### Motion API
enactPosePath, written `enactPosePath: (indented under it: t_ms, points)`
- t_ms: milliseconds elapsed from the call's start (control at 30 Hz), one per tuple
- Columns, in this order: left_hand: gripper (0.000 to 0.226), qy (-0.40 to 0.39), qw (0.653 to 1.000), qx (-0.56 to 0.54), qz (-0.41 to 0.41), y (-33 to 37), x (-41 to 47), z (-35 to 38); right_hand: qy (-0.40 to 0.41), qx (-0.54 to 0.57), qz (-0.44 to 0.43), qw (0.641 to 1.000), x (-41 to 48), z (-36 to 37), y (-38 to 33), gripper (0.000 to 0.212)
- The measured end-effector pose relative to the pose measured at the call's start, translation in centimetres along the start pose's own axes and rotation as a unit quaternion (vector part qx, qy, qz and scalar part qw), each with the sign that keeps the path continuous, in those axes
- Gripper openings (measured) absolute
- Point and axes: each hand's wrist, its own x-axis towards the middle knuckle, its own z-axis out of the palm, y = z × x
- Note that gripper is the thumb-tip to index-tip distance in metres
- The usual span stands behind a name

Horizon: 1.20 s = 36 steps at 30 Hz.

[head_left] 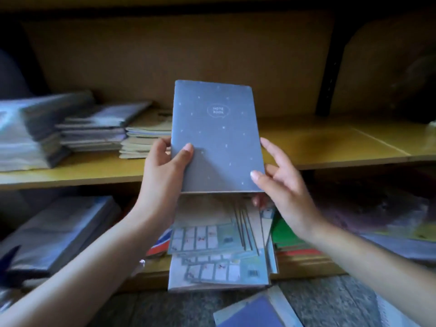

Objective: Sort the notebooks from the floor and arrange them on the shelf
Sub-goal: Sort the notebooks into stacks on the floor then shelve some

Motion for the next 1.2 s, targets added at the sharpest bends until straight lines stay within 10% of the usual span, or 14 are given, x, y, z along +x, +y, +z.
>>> enactPosePath:
  t_ms: [367,467,667,867,1000,1200]
  points:
    - [0.016,0.02,0.986,-0.144,-0.082,2.4,4.6,-3.0,0.102,0.046,0.143,0.983,10.5,7.2,0.0,0.033]
    - [0.058,0.057,0.995,-0.064,-0.048,1.1,5.5,-3.6,0.112,-0.025,0.134,0.984,11.1,8.8,1.4,0.034]
    - [0.032,0.091,0.986,0.129,0.047,-0.9,7.2,-5.9,0.012,-0.17,0.098,0.981,12.9,9.8,2.8,0.047]
    - [0.029,0.164,0.921,0.29,0.201,-2.6,7.5,-7.4,-0.014,-0.381,0.031,0.924,14.1,10.6,3.9,0.046]
    - [0.04,0.114,0.844,0.484,0.201,-5.0,8.2,-7.8,0.058,-0.574,-0.089,0.812,14.8,11.3,3.8,0.034]
    - [0.05,0.036,0.732,0.618,0.285,-5.8,8.7,-8.4,0.077,-0.581,-0.169,0.793,15.3,11.9,5.0,0.02]
